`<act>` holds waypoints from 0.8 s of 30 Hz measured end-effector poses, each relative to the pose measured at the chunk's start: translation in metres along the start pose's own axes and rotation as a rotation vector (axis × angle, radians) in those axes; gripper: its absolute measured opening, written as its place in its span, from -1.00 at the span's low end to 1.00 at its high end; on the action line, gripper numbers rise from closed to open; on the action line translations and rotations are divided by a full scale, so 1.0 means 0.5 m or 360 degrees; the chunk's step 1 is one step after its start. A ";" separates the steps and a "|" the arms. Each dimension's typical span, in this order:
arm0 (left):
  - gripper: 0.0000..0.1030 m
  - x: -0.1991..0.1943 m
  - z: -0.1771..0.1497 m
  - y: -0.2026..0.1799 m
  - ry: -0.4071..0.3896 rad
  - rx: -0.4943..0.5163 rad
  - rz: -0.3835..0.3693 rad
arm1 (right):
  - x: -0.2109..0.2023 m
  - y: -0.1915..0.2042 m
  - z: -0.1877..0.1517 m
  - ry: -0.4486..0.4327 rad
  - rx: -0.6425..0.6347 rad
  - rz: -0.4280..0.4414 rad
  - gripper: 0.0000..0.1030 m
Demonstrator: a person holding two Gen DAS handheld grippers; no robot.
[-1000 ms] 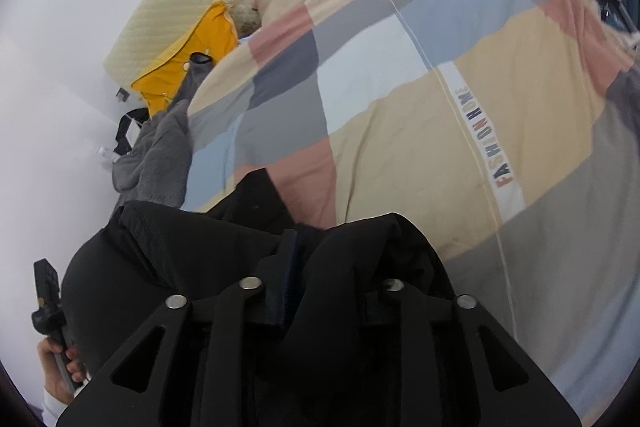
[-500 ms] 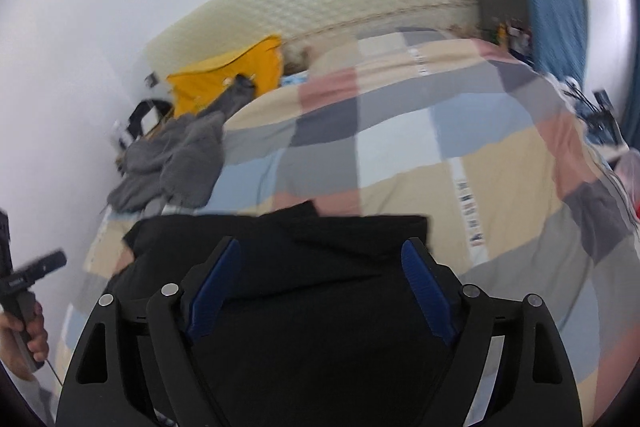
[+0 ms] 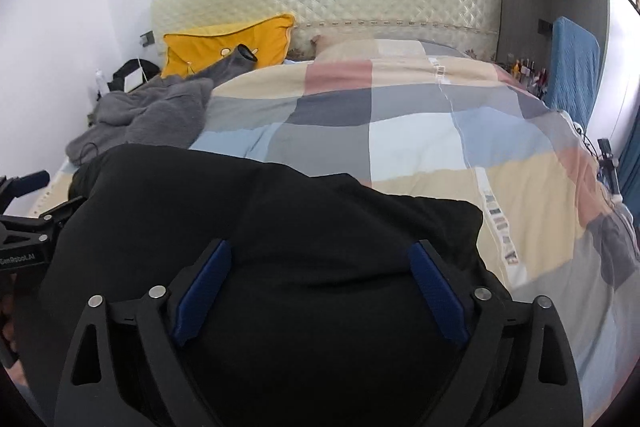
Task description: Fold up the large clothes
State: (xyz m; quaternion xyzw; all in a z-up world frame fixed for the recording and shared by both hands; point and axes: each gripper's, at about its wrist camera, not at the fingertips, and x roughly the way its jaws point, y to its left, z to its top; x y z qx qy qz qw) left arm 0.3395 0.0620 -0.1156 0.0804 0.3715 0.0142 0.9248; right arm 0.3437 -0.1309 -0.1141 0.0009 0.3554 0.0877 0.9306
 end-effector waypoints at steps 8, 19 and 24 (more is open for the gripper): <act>0.98 0.088 0.001 0.027 0.0095 -0.0220 -0.0063 | 0.086 -0.012 0.025 0.0077 0.0069 0.0049 0.93; 0.98 0.162 0.016 0.046 0.0128 -0.0363 -0.0139 | 0.162 -0.011 0.050 0.0056 0.0077 0.0050 0.96; 0.98 0.163 0.010 0.056 0.0125 -0.0383 -0.0174 | 0.161 -0.022 0.043 0.0086 0.0065 0.0084 0.95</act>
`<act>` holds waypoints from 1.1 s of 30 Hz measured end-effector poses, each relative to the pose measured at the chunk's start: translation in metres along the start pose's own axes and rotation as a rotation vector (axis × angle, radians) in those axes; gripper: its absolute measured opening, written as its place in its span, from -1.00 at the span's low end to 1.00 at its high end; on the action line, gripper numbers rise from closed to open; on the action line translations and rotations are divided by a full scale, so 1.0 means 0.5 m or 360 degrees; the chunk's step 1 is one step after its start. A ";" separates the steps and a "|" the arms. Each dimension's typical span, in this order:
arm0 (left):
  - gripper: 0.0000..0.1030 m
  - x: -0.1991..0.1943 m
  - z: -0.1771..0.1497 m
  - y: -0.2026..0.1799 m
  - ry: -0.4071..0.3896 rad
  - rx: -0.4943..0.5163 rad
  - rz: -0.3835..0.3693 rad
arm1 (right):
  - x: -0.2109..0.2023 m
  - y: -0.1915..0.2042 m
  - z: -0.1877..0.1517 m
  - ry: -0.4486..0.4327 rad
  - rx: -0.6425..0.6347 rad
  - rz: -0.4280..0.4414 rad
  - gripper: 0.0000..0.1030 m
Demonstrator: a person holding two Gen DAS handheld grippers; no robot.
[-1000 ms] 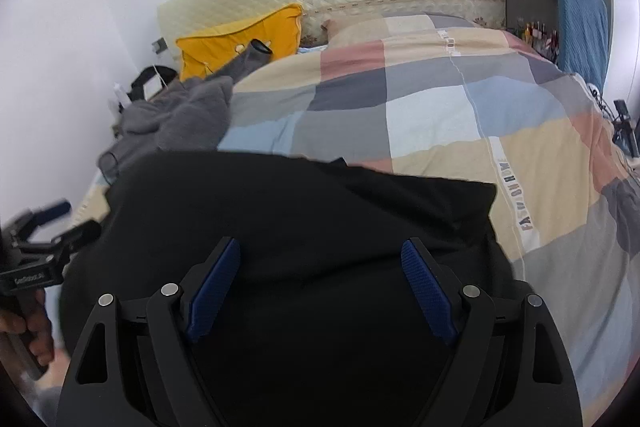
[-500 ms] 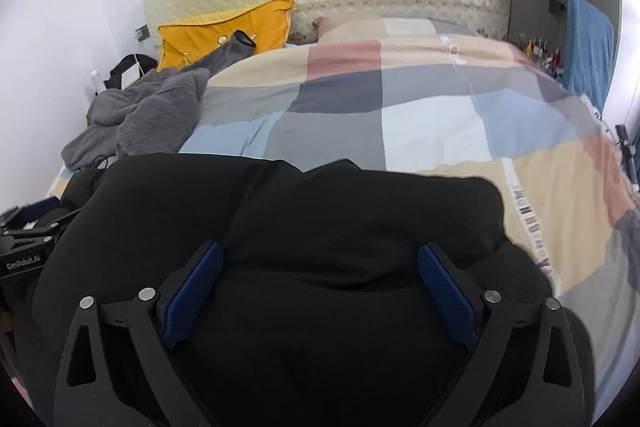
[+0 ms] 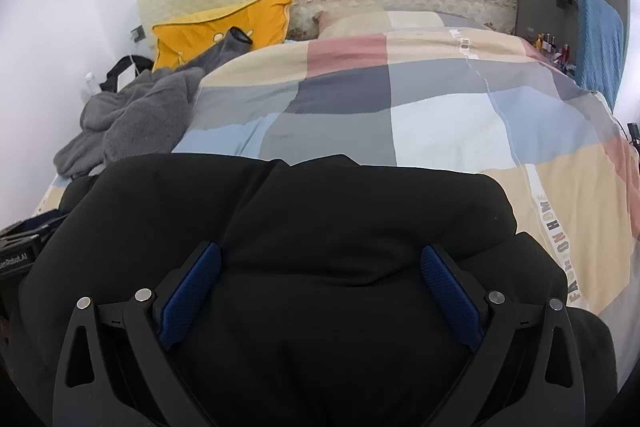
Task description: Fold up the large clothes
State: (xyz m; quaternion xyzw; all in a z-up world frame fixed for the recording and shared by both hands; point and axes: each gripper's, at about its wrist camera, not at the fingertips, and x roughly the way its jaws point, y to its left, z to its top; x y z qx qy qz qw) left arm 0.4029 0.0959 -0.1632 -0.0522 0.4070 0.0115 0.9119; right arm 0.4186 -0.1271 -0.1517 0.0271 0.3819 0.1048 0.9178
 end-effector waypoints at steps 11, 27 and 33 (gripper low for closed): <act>1.00 -0.035 -0.023 0.053 -0.0051 0.0007 0.0150 | -0.042 -0.064 -0.029 -0.0012 0.0109 0.0036 0.95; 0.99 -0.058 -0.062 0.180 0.0018 -0.0147 0.0182 | -0.111 -0.122 -0.068 -0.0072 0.0090 -0.0061 0.98; 0.99 -0.128 -0.042 0.136 -0.0031 -0.0065 0.0175 | -0.203 -0.102 -0.037 -0.0182 0.0067 -0.0082 0.98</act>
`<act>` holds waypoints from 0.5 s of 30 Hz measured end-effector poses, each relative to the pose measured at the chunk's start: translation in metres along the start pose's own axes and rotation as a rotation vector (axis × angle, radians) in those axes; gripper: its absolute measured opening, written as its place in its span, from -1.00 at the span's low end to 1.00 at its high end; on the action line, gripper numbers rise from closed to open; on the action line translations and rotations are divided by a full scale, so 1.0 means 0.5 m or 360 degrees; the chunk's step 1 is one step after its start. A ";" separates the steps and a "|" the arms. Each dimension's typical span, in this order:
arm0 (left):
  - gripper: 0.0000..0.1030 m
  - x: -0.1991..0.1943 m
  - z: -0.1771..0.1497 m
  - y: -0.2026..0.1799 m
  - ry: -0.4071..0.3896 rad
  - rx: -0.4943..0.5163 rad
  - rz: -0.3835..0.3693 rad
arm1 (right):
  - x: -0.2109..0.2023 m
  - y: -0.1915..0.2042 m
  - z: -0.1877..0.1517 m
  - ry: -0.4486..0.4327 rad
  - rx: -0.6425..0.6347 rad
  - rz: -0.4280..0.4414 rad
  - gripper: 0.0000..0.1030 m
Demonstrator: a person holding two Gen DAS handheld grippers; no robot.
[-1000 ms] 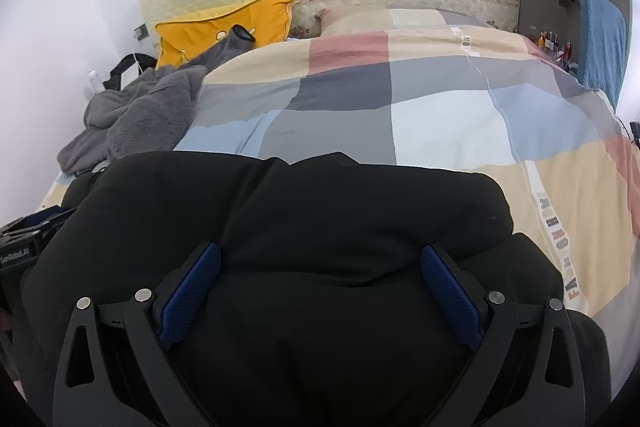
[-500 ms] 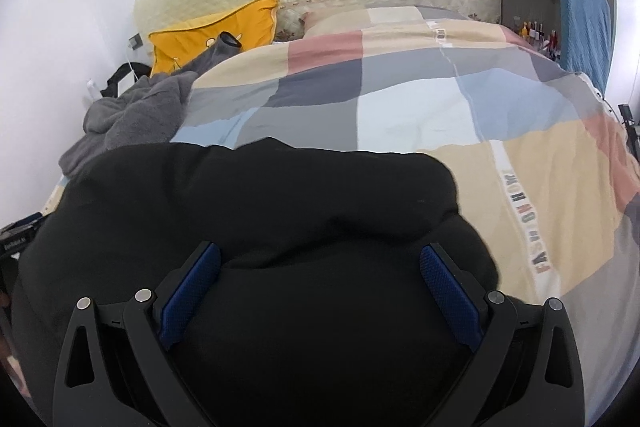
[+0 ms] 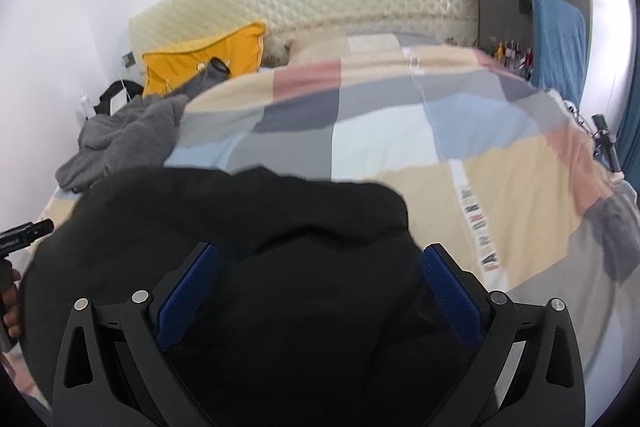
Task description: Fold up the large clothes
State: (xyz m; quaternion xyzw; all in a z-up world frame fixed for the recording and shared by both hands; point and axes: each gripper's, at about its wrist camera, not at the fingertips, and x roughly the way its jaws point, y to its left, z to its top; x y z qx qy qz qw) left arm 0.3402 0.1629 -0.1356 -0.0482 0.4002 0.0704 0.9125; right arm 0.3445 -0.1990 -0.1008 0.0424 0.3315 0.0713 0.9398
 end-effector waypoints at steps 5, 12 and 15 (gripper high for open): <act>0.99 -0.126 0.024 -0.030 -0.0119 -0.0092 -0.0135 | -0.116 0.028 0.050 -0.0182 0.0034 0.0071 0.99; 0.99 -0.304 0.026 -0.150 -0.0322 0.0103 -0.0258 | -0.297 0.113 0.073 -0.0344 -0.0114 0.0174 0.99; 0.99 -0.383 0.024 -0.178 -0.0418 0.0157 -0.0304 | -0.371 0.144 0.075 -0.0410 -0.0158 0.0236 0.99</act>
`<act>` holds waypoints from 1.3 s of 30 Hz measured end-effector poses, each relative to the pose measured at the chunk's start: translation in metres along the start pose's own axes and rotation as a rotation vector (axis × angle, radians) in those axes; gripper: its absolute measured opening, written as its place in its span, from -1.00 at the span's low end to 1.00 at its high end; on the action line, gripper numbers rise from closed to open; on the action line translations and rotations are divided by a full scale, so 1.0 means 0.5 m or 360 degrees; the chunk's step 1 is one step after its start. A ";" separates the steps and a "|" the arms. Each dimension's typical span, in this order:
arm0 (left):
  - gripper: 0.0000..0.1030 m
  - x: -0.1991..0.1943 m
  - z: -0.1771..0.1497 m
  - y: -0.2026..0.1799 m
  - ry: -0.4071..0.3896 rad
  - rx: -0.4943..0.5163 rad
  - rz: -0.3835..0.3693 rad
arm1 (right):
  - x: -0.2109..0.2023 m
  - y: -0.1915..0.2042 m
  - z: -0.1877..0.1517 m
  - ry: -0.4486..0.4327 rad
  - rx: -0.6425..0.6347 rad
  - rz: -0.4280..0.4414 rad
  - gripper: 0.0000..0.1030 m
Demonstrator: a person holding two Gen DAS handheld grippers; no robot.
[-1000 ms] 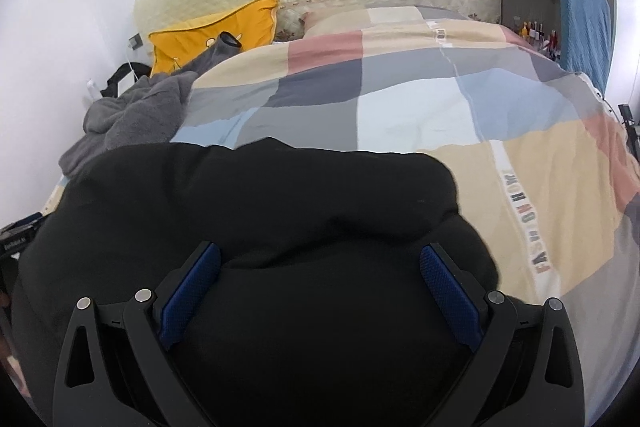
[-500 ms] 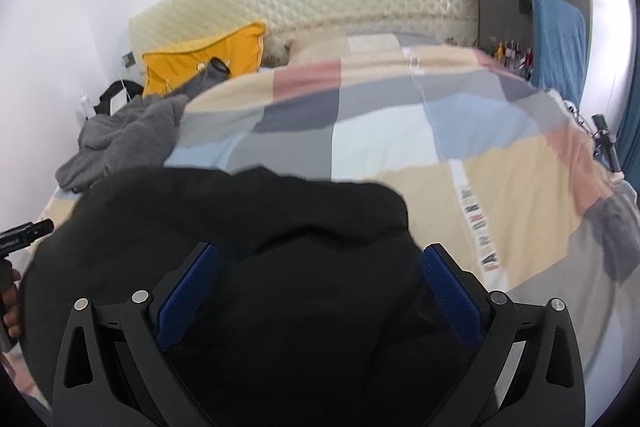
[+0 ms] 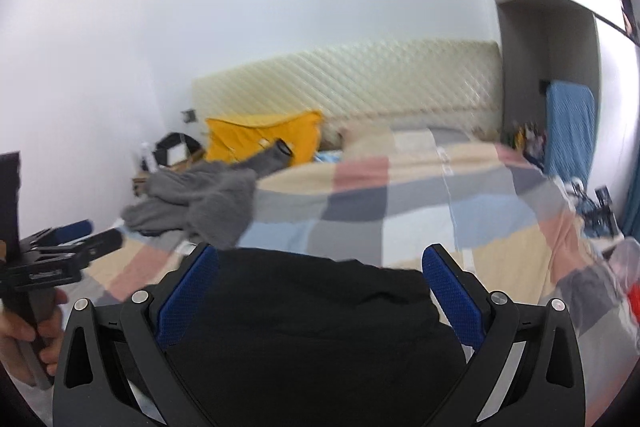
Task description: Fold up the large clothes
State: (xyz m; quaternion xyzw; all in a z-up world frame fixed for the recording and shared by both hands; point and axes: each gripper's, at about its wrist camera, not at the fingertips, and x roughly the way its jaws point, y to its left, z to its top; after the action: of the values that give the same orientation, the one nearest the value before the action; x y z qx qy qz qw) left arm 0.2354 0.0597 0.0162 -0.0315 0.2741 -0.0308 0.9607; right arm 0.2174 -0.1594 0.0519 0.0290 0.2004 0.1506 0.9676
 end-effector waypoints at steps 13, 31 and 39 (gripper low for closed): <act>0.99 -0.240 0.012 -0.050 -0.0149 0.0033 -0.0035 | -0.224 0.129 0.033 -0.0271 -0.0129 0.0121 0.99; 0.99 -0.434 -0.121 -0.045 -0.0215 0.0046 -0.0099 | -0.418 0.219 -0.099 -0.0317 -0.0113 -0.0033 0.99; 0.99 -0.429 -0.170 -0.058 -0.0151 0.0043 -0.0066 | -0.416 0.207 -0.161 -0.0209 -0.0047 -0.0061 0.99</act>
State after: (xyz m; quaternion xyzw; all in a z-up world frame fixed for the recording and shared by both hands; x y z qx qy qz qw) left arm 0.0074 0.0434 0.0588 -0.0255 0.2272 -0.0528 0.9721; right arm -0.0255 -0.1241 0.0689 0.0207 0.1348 0.1326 0.9817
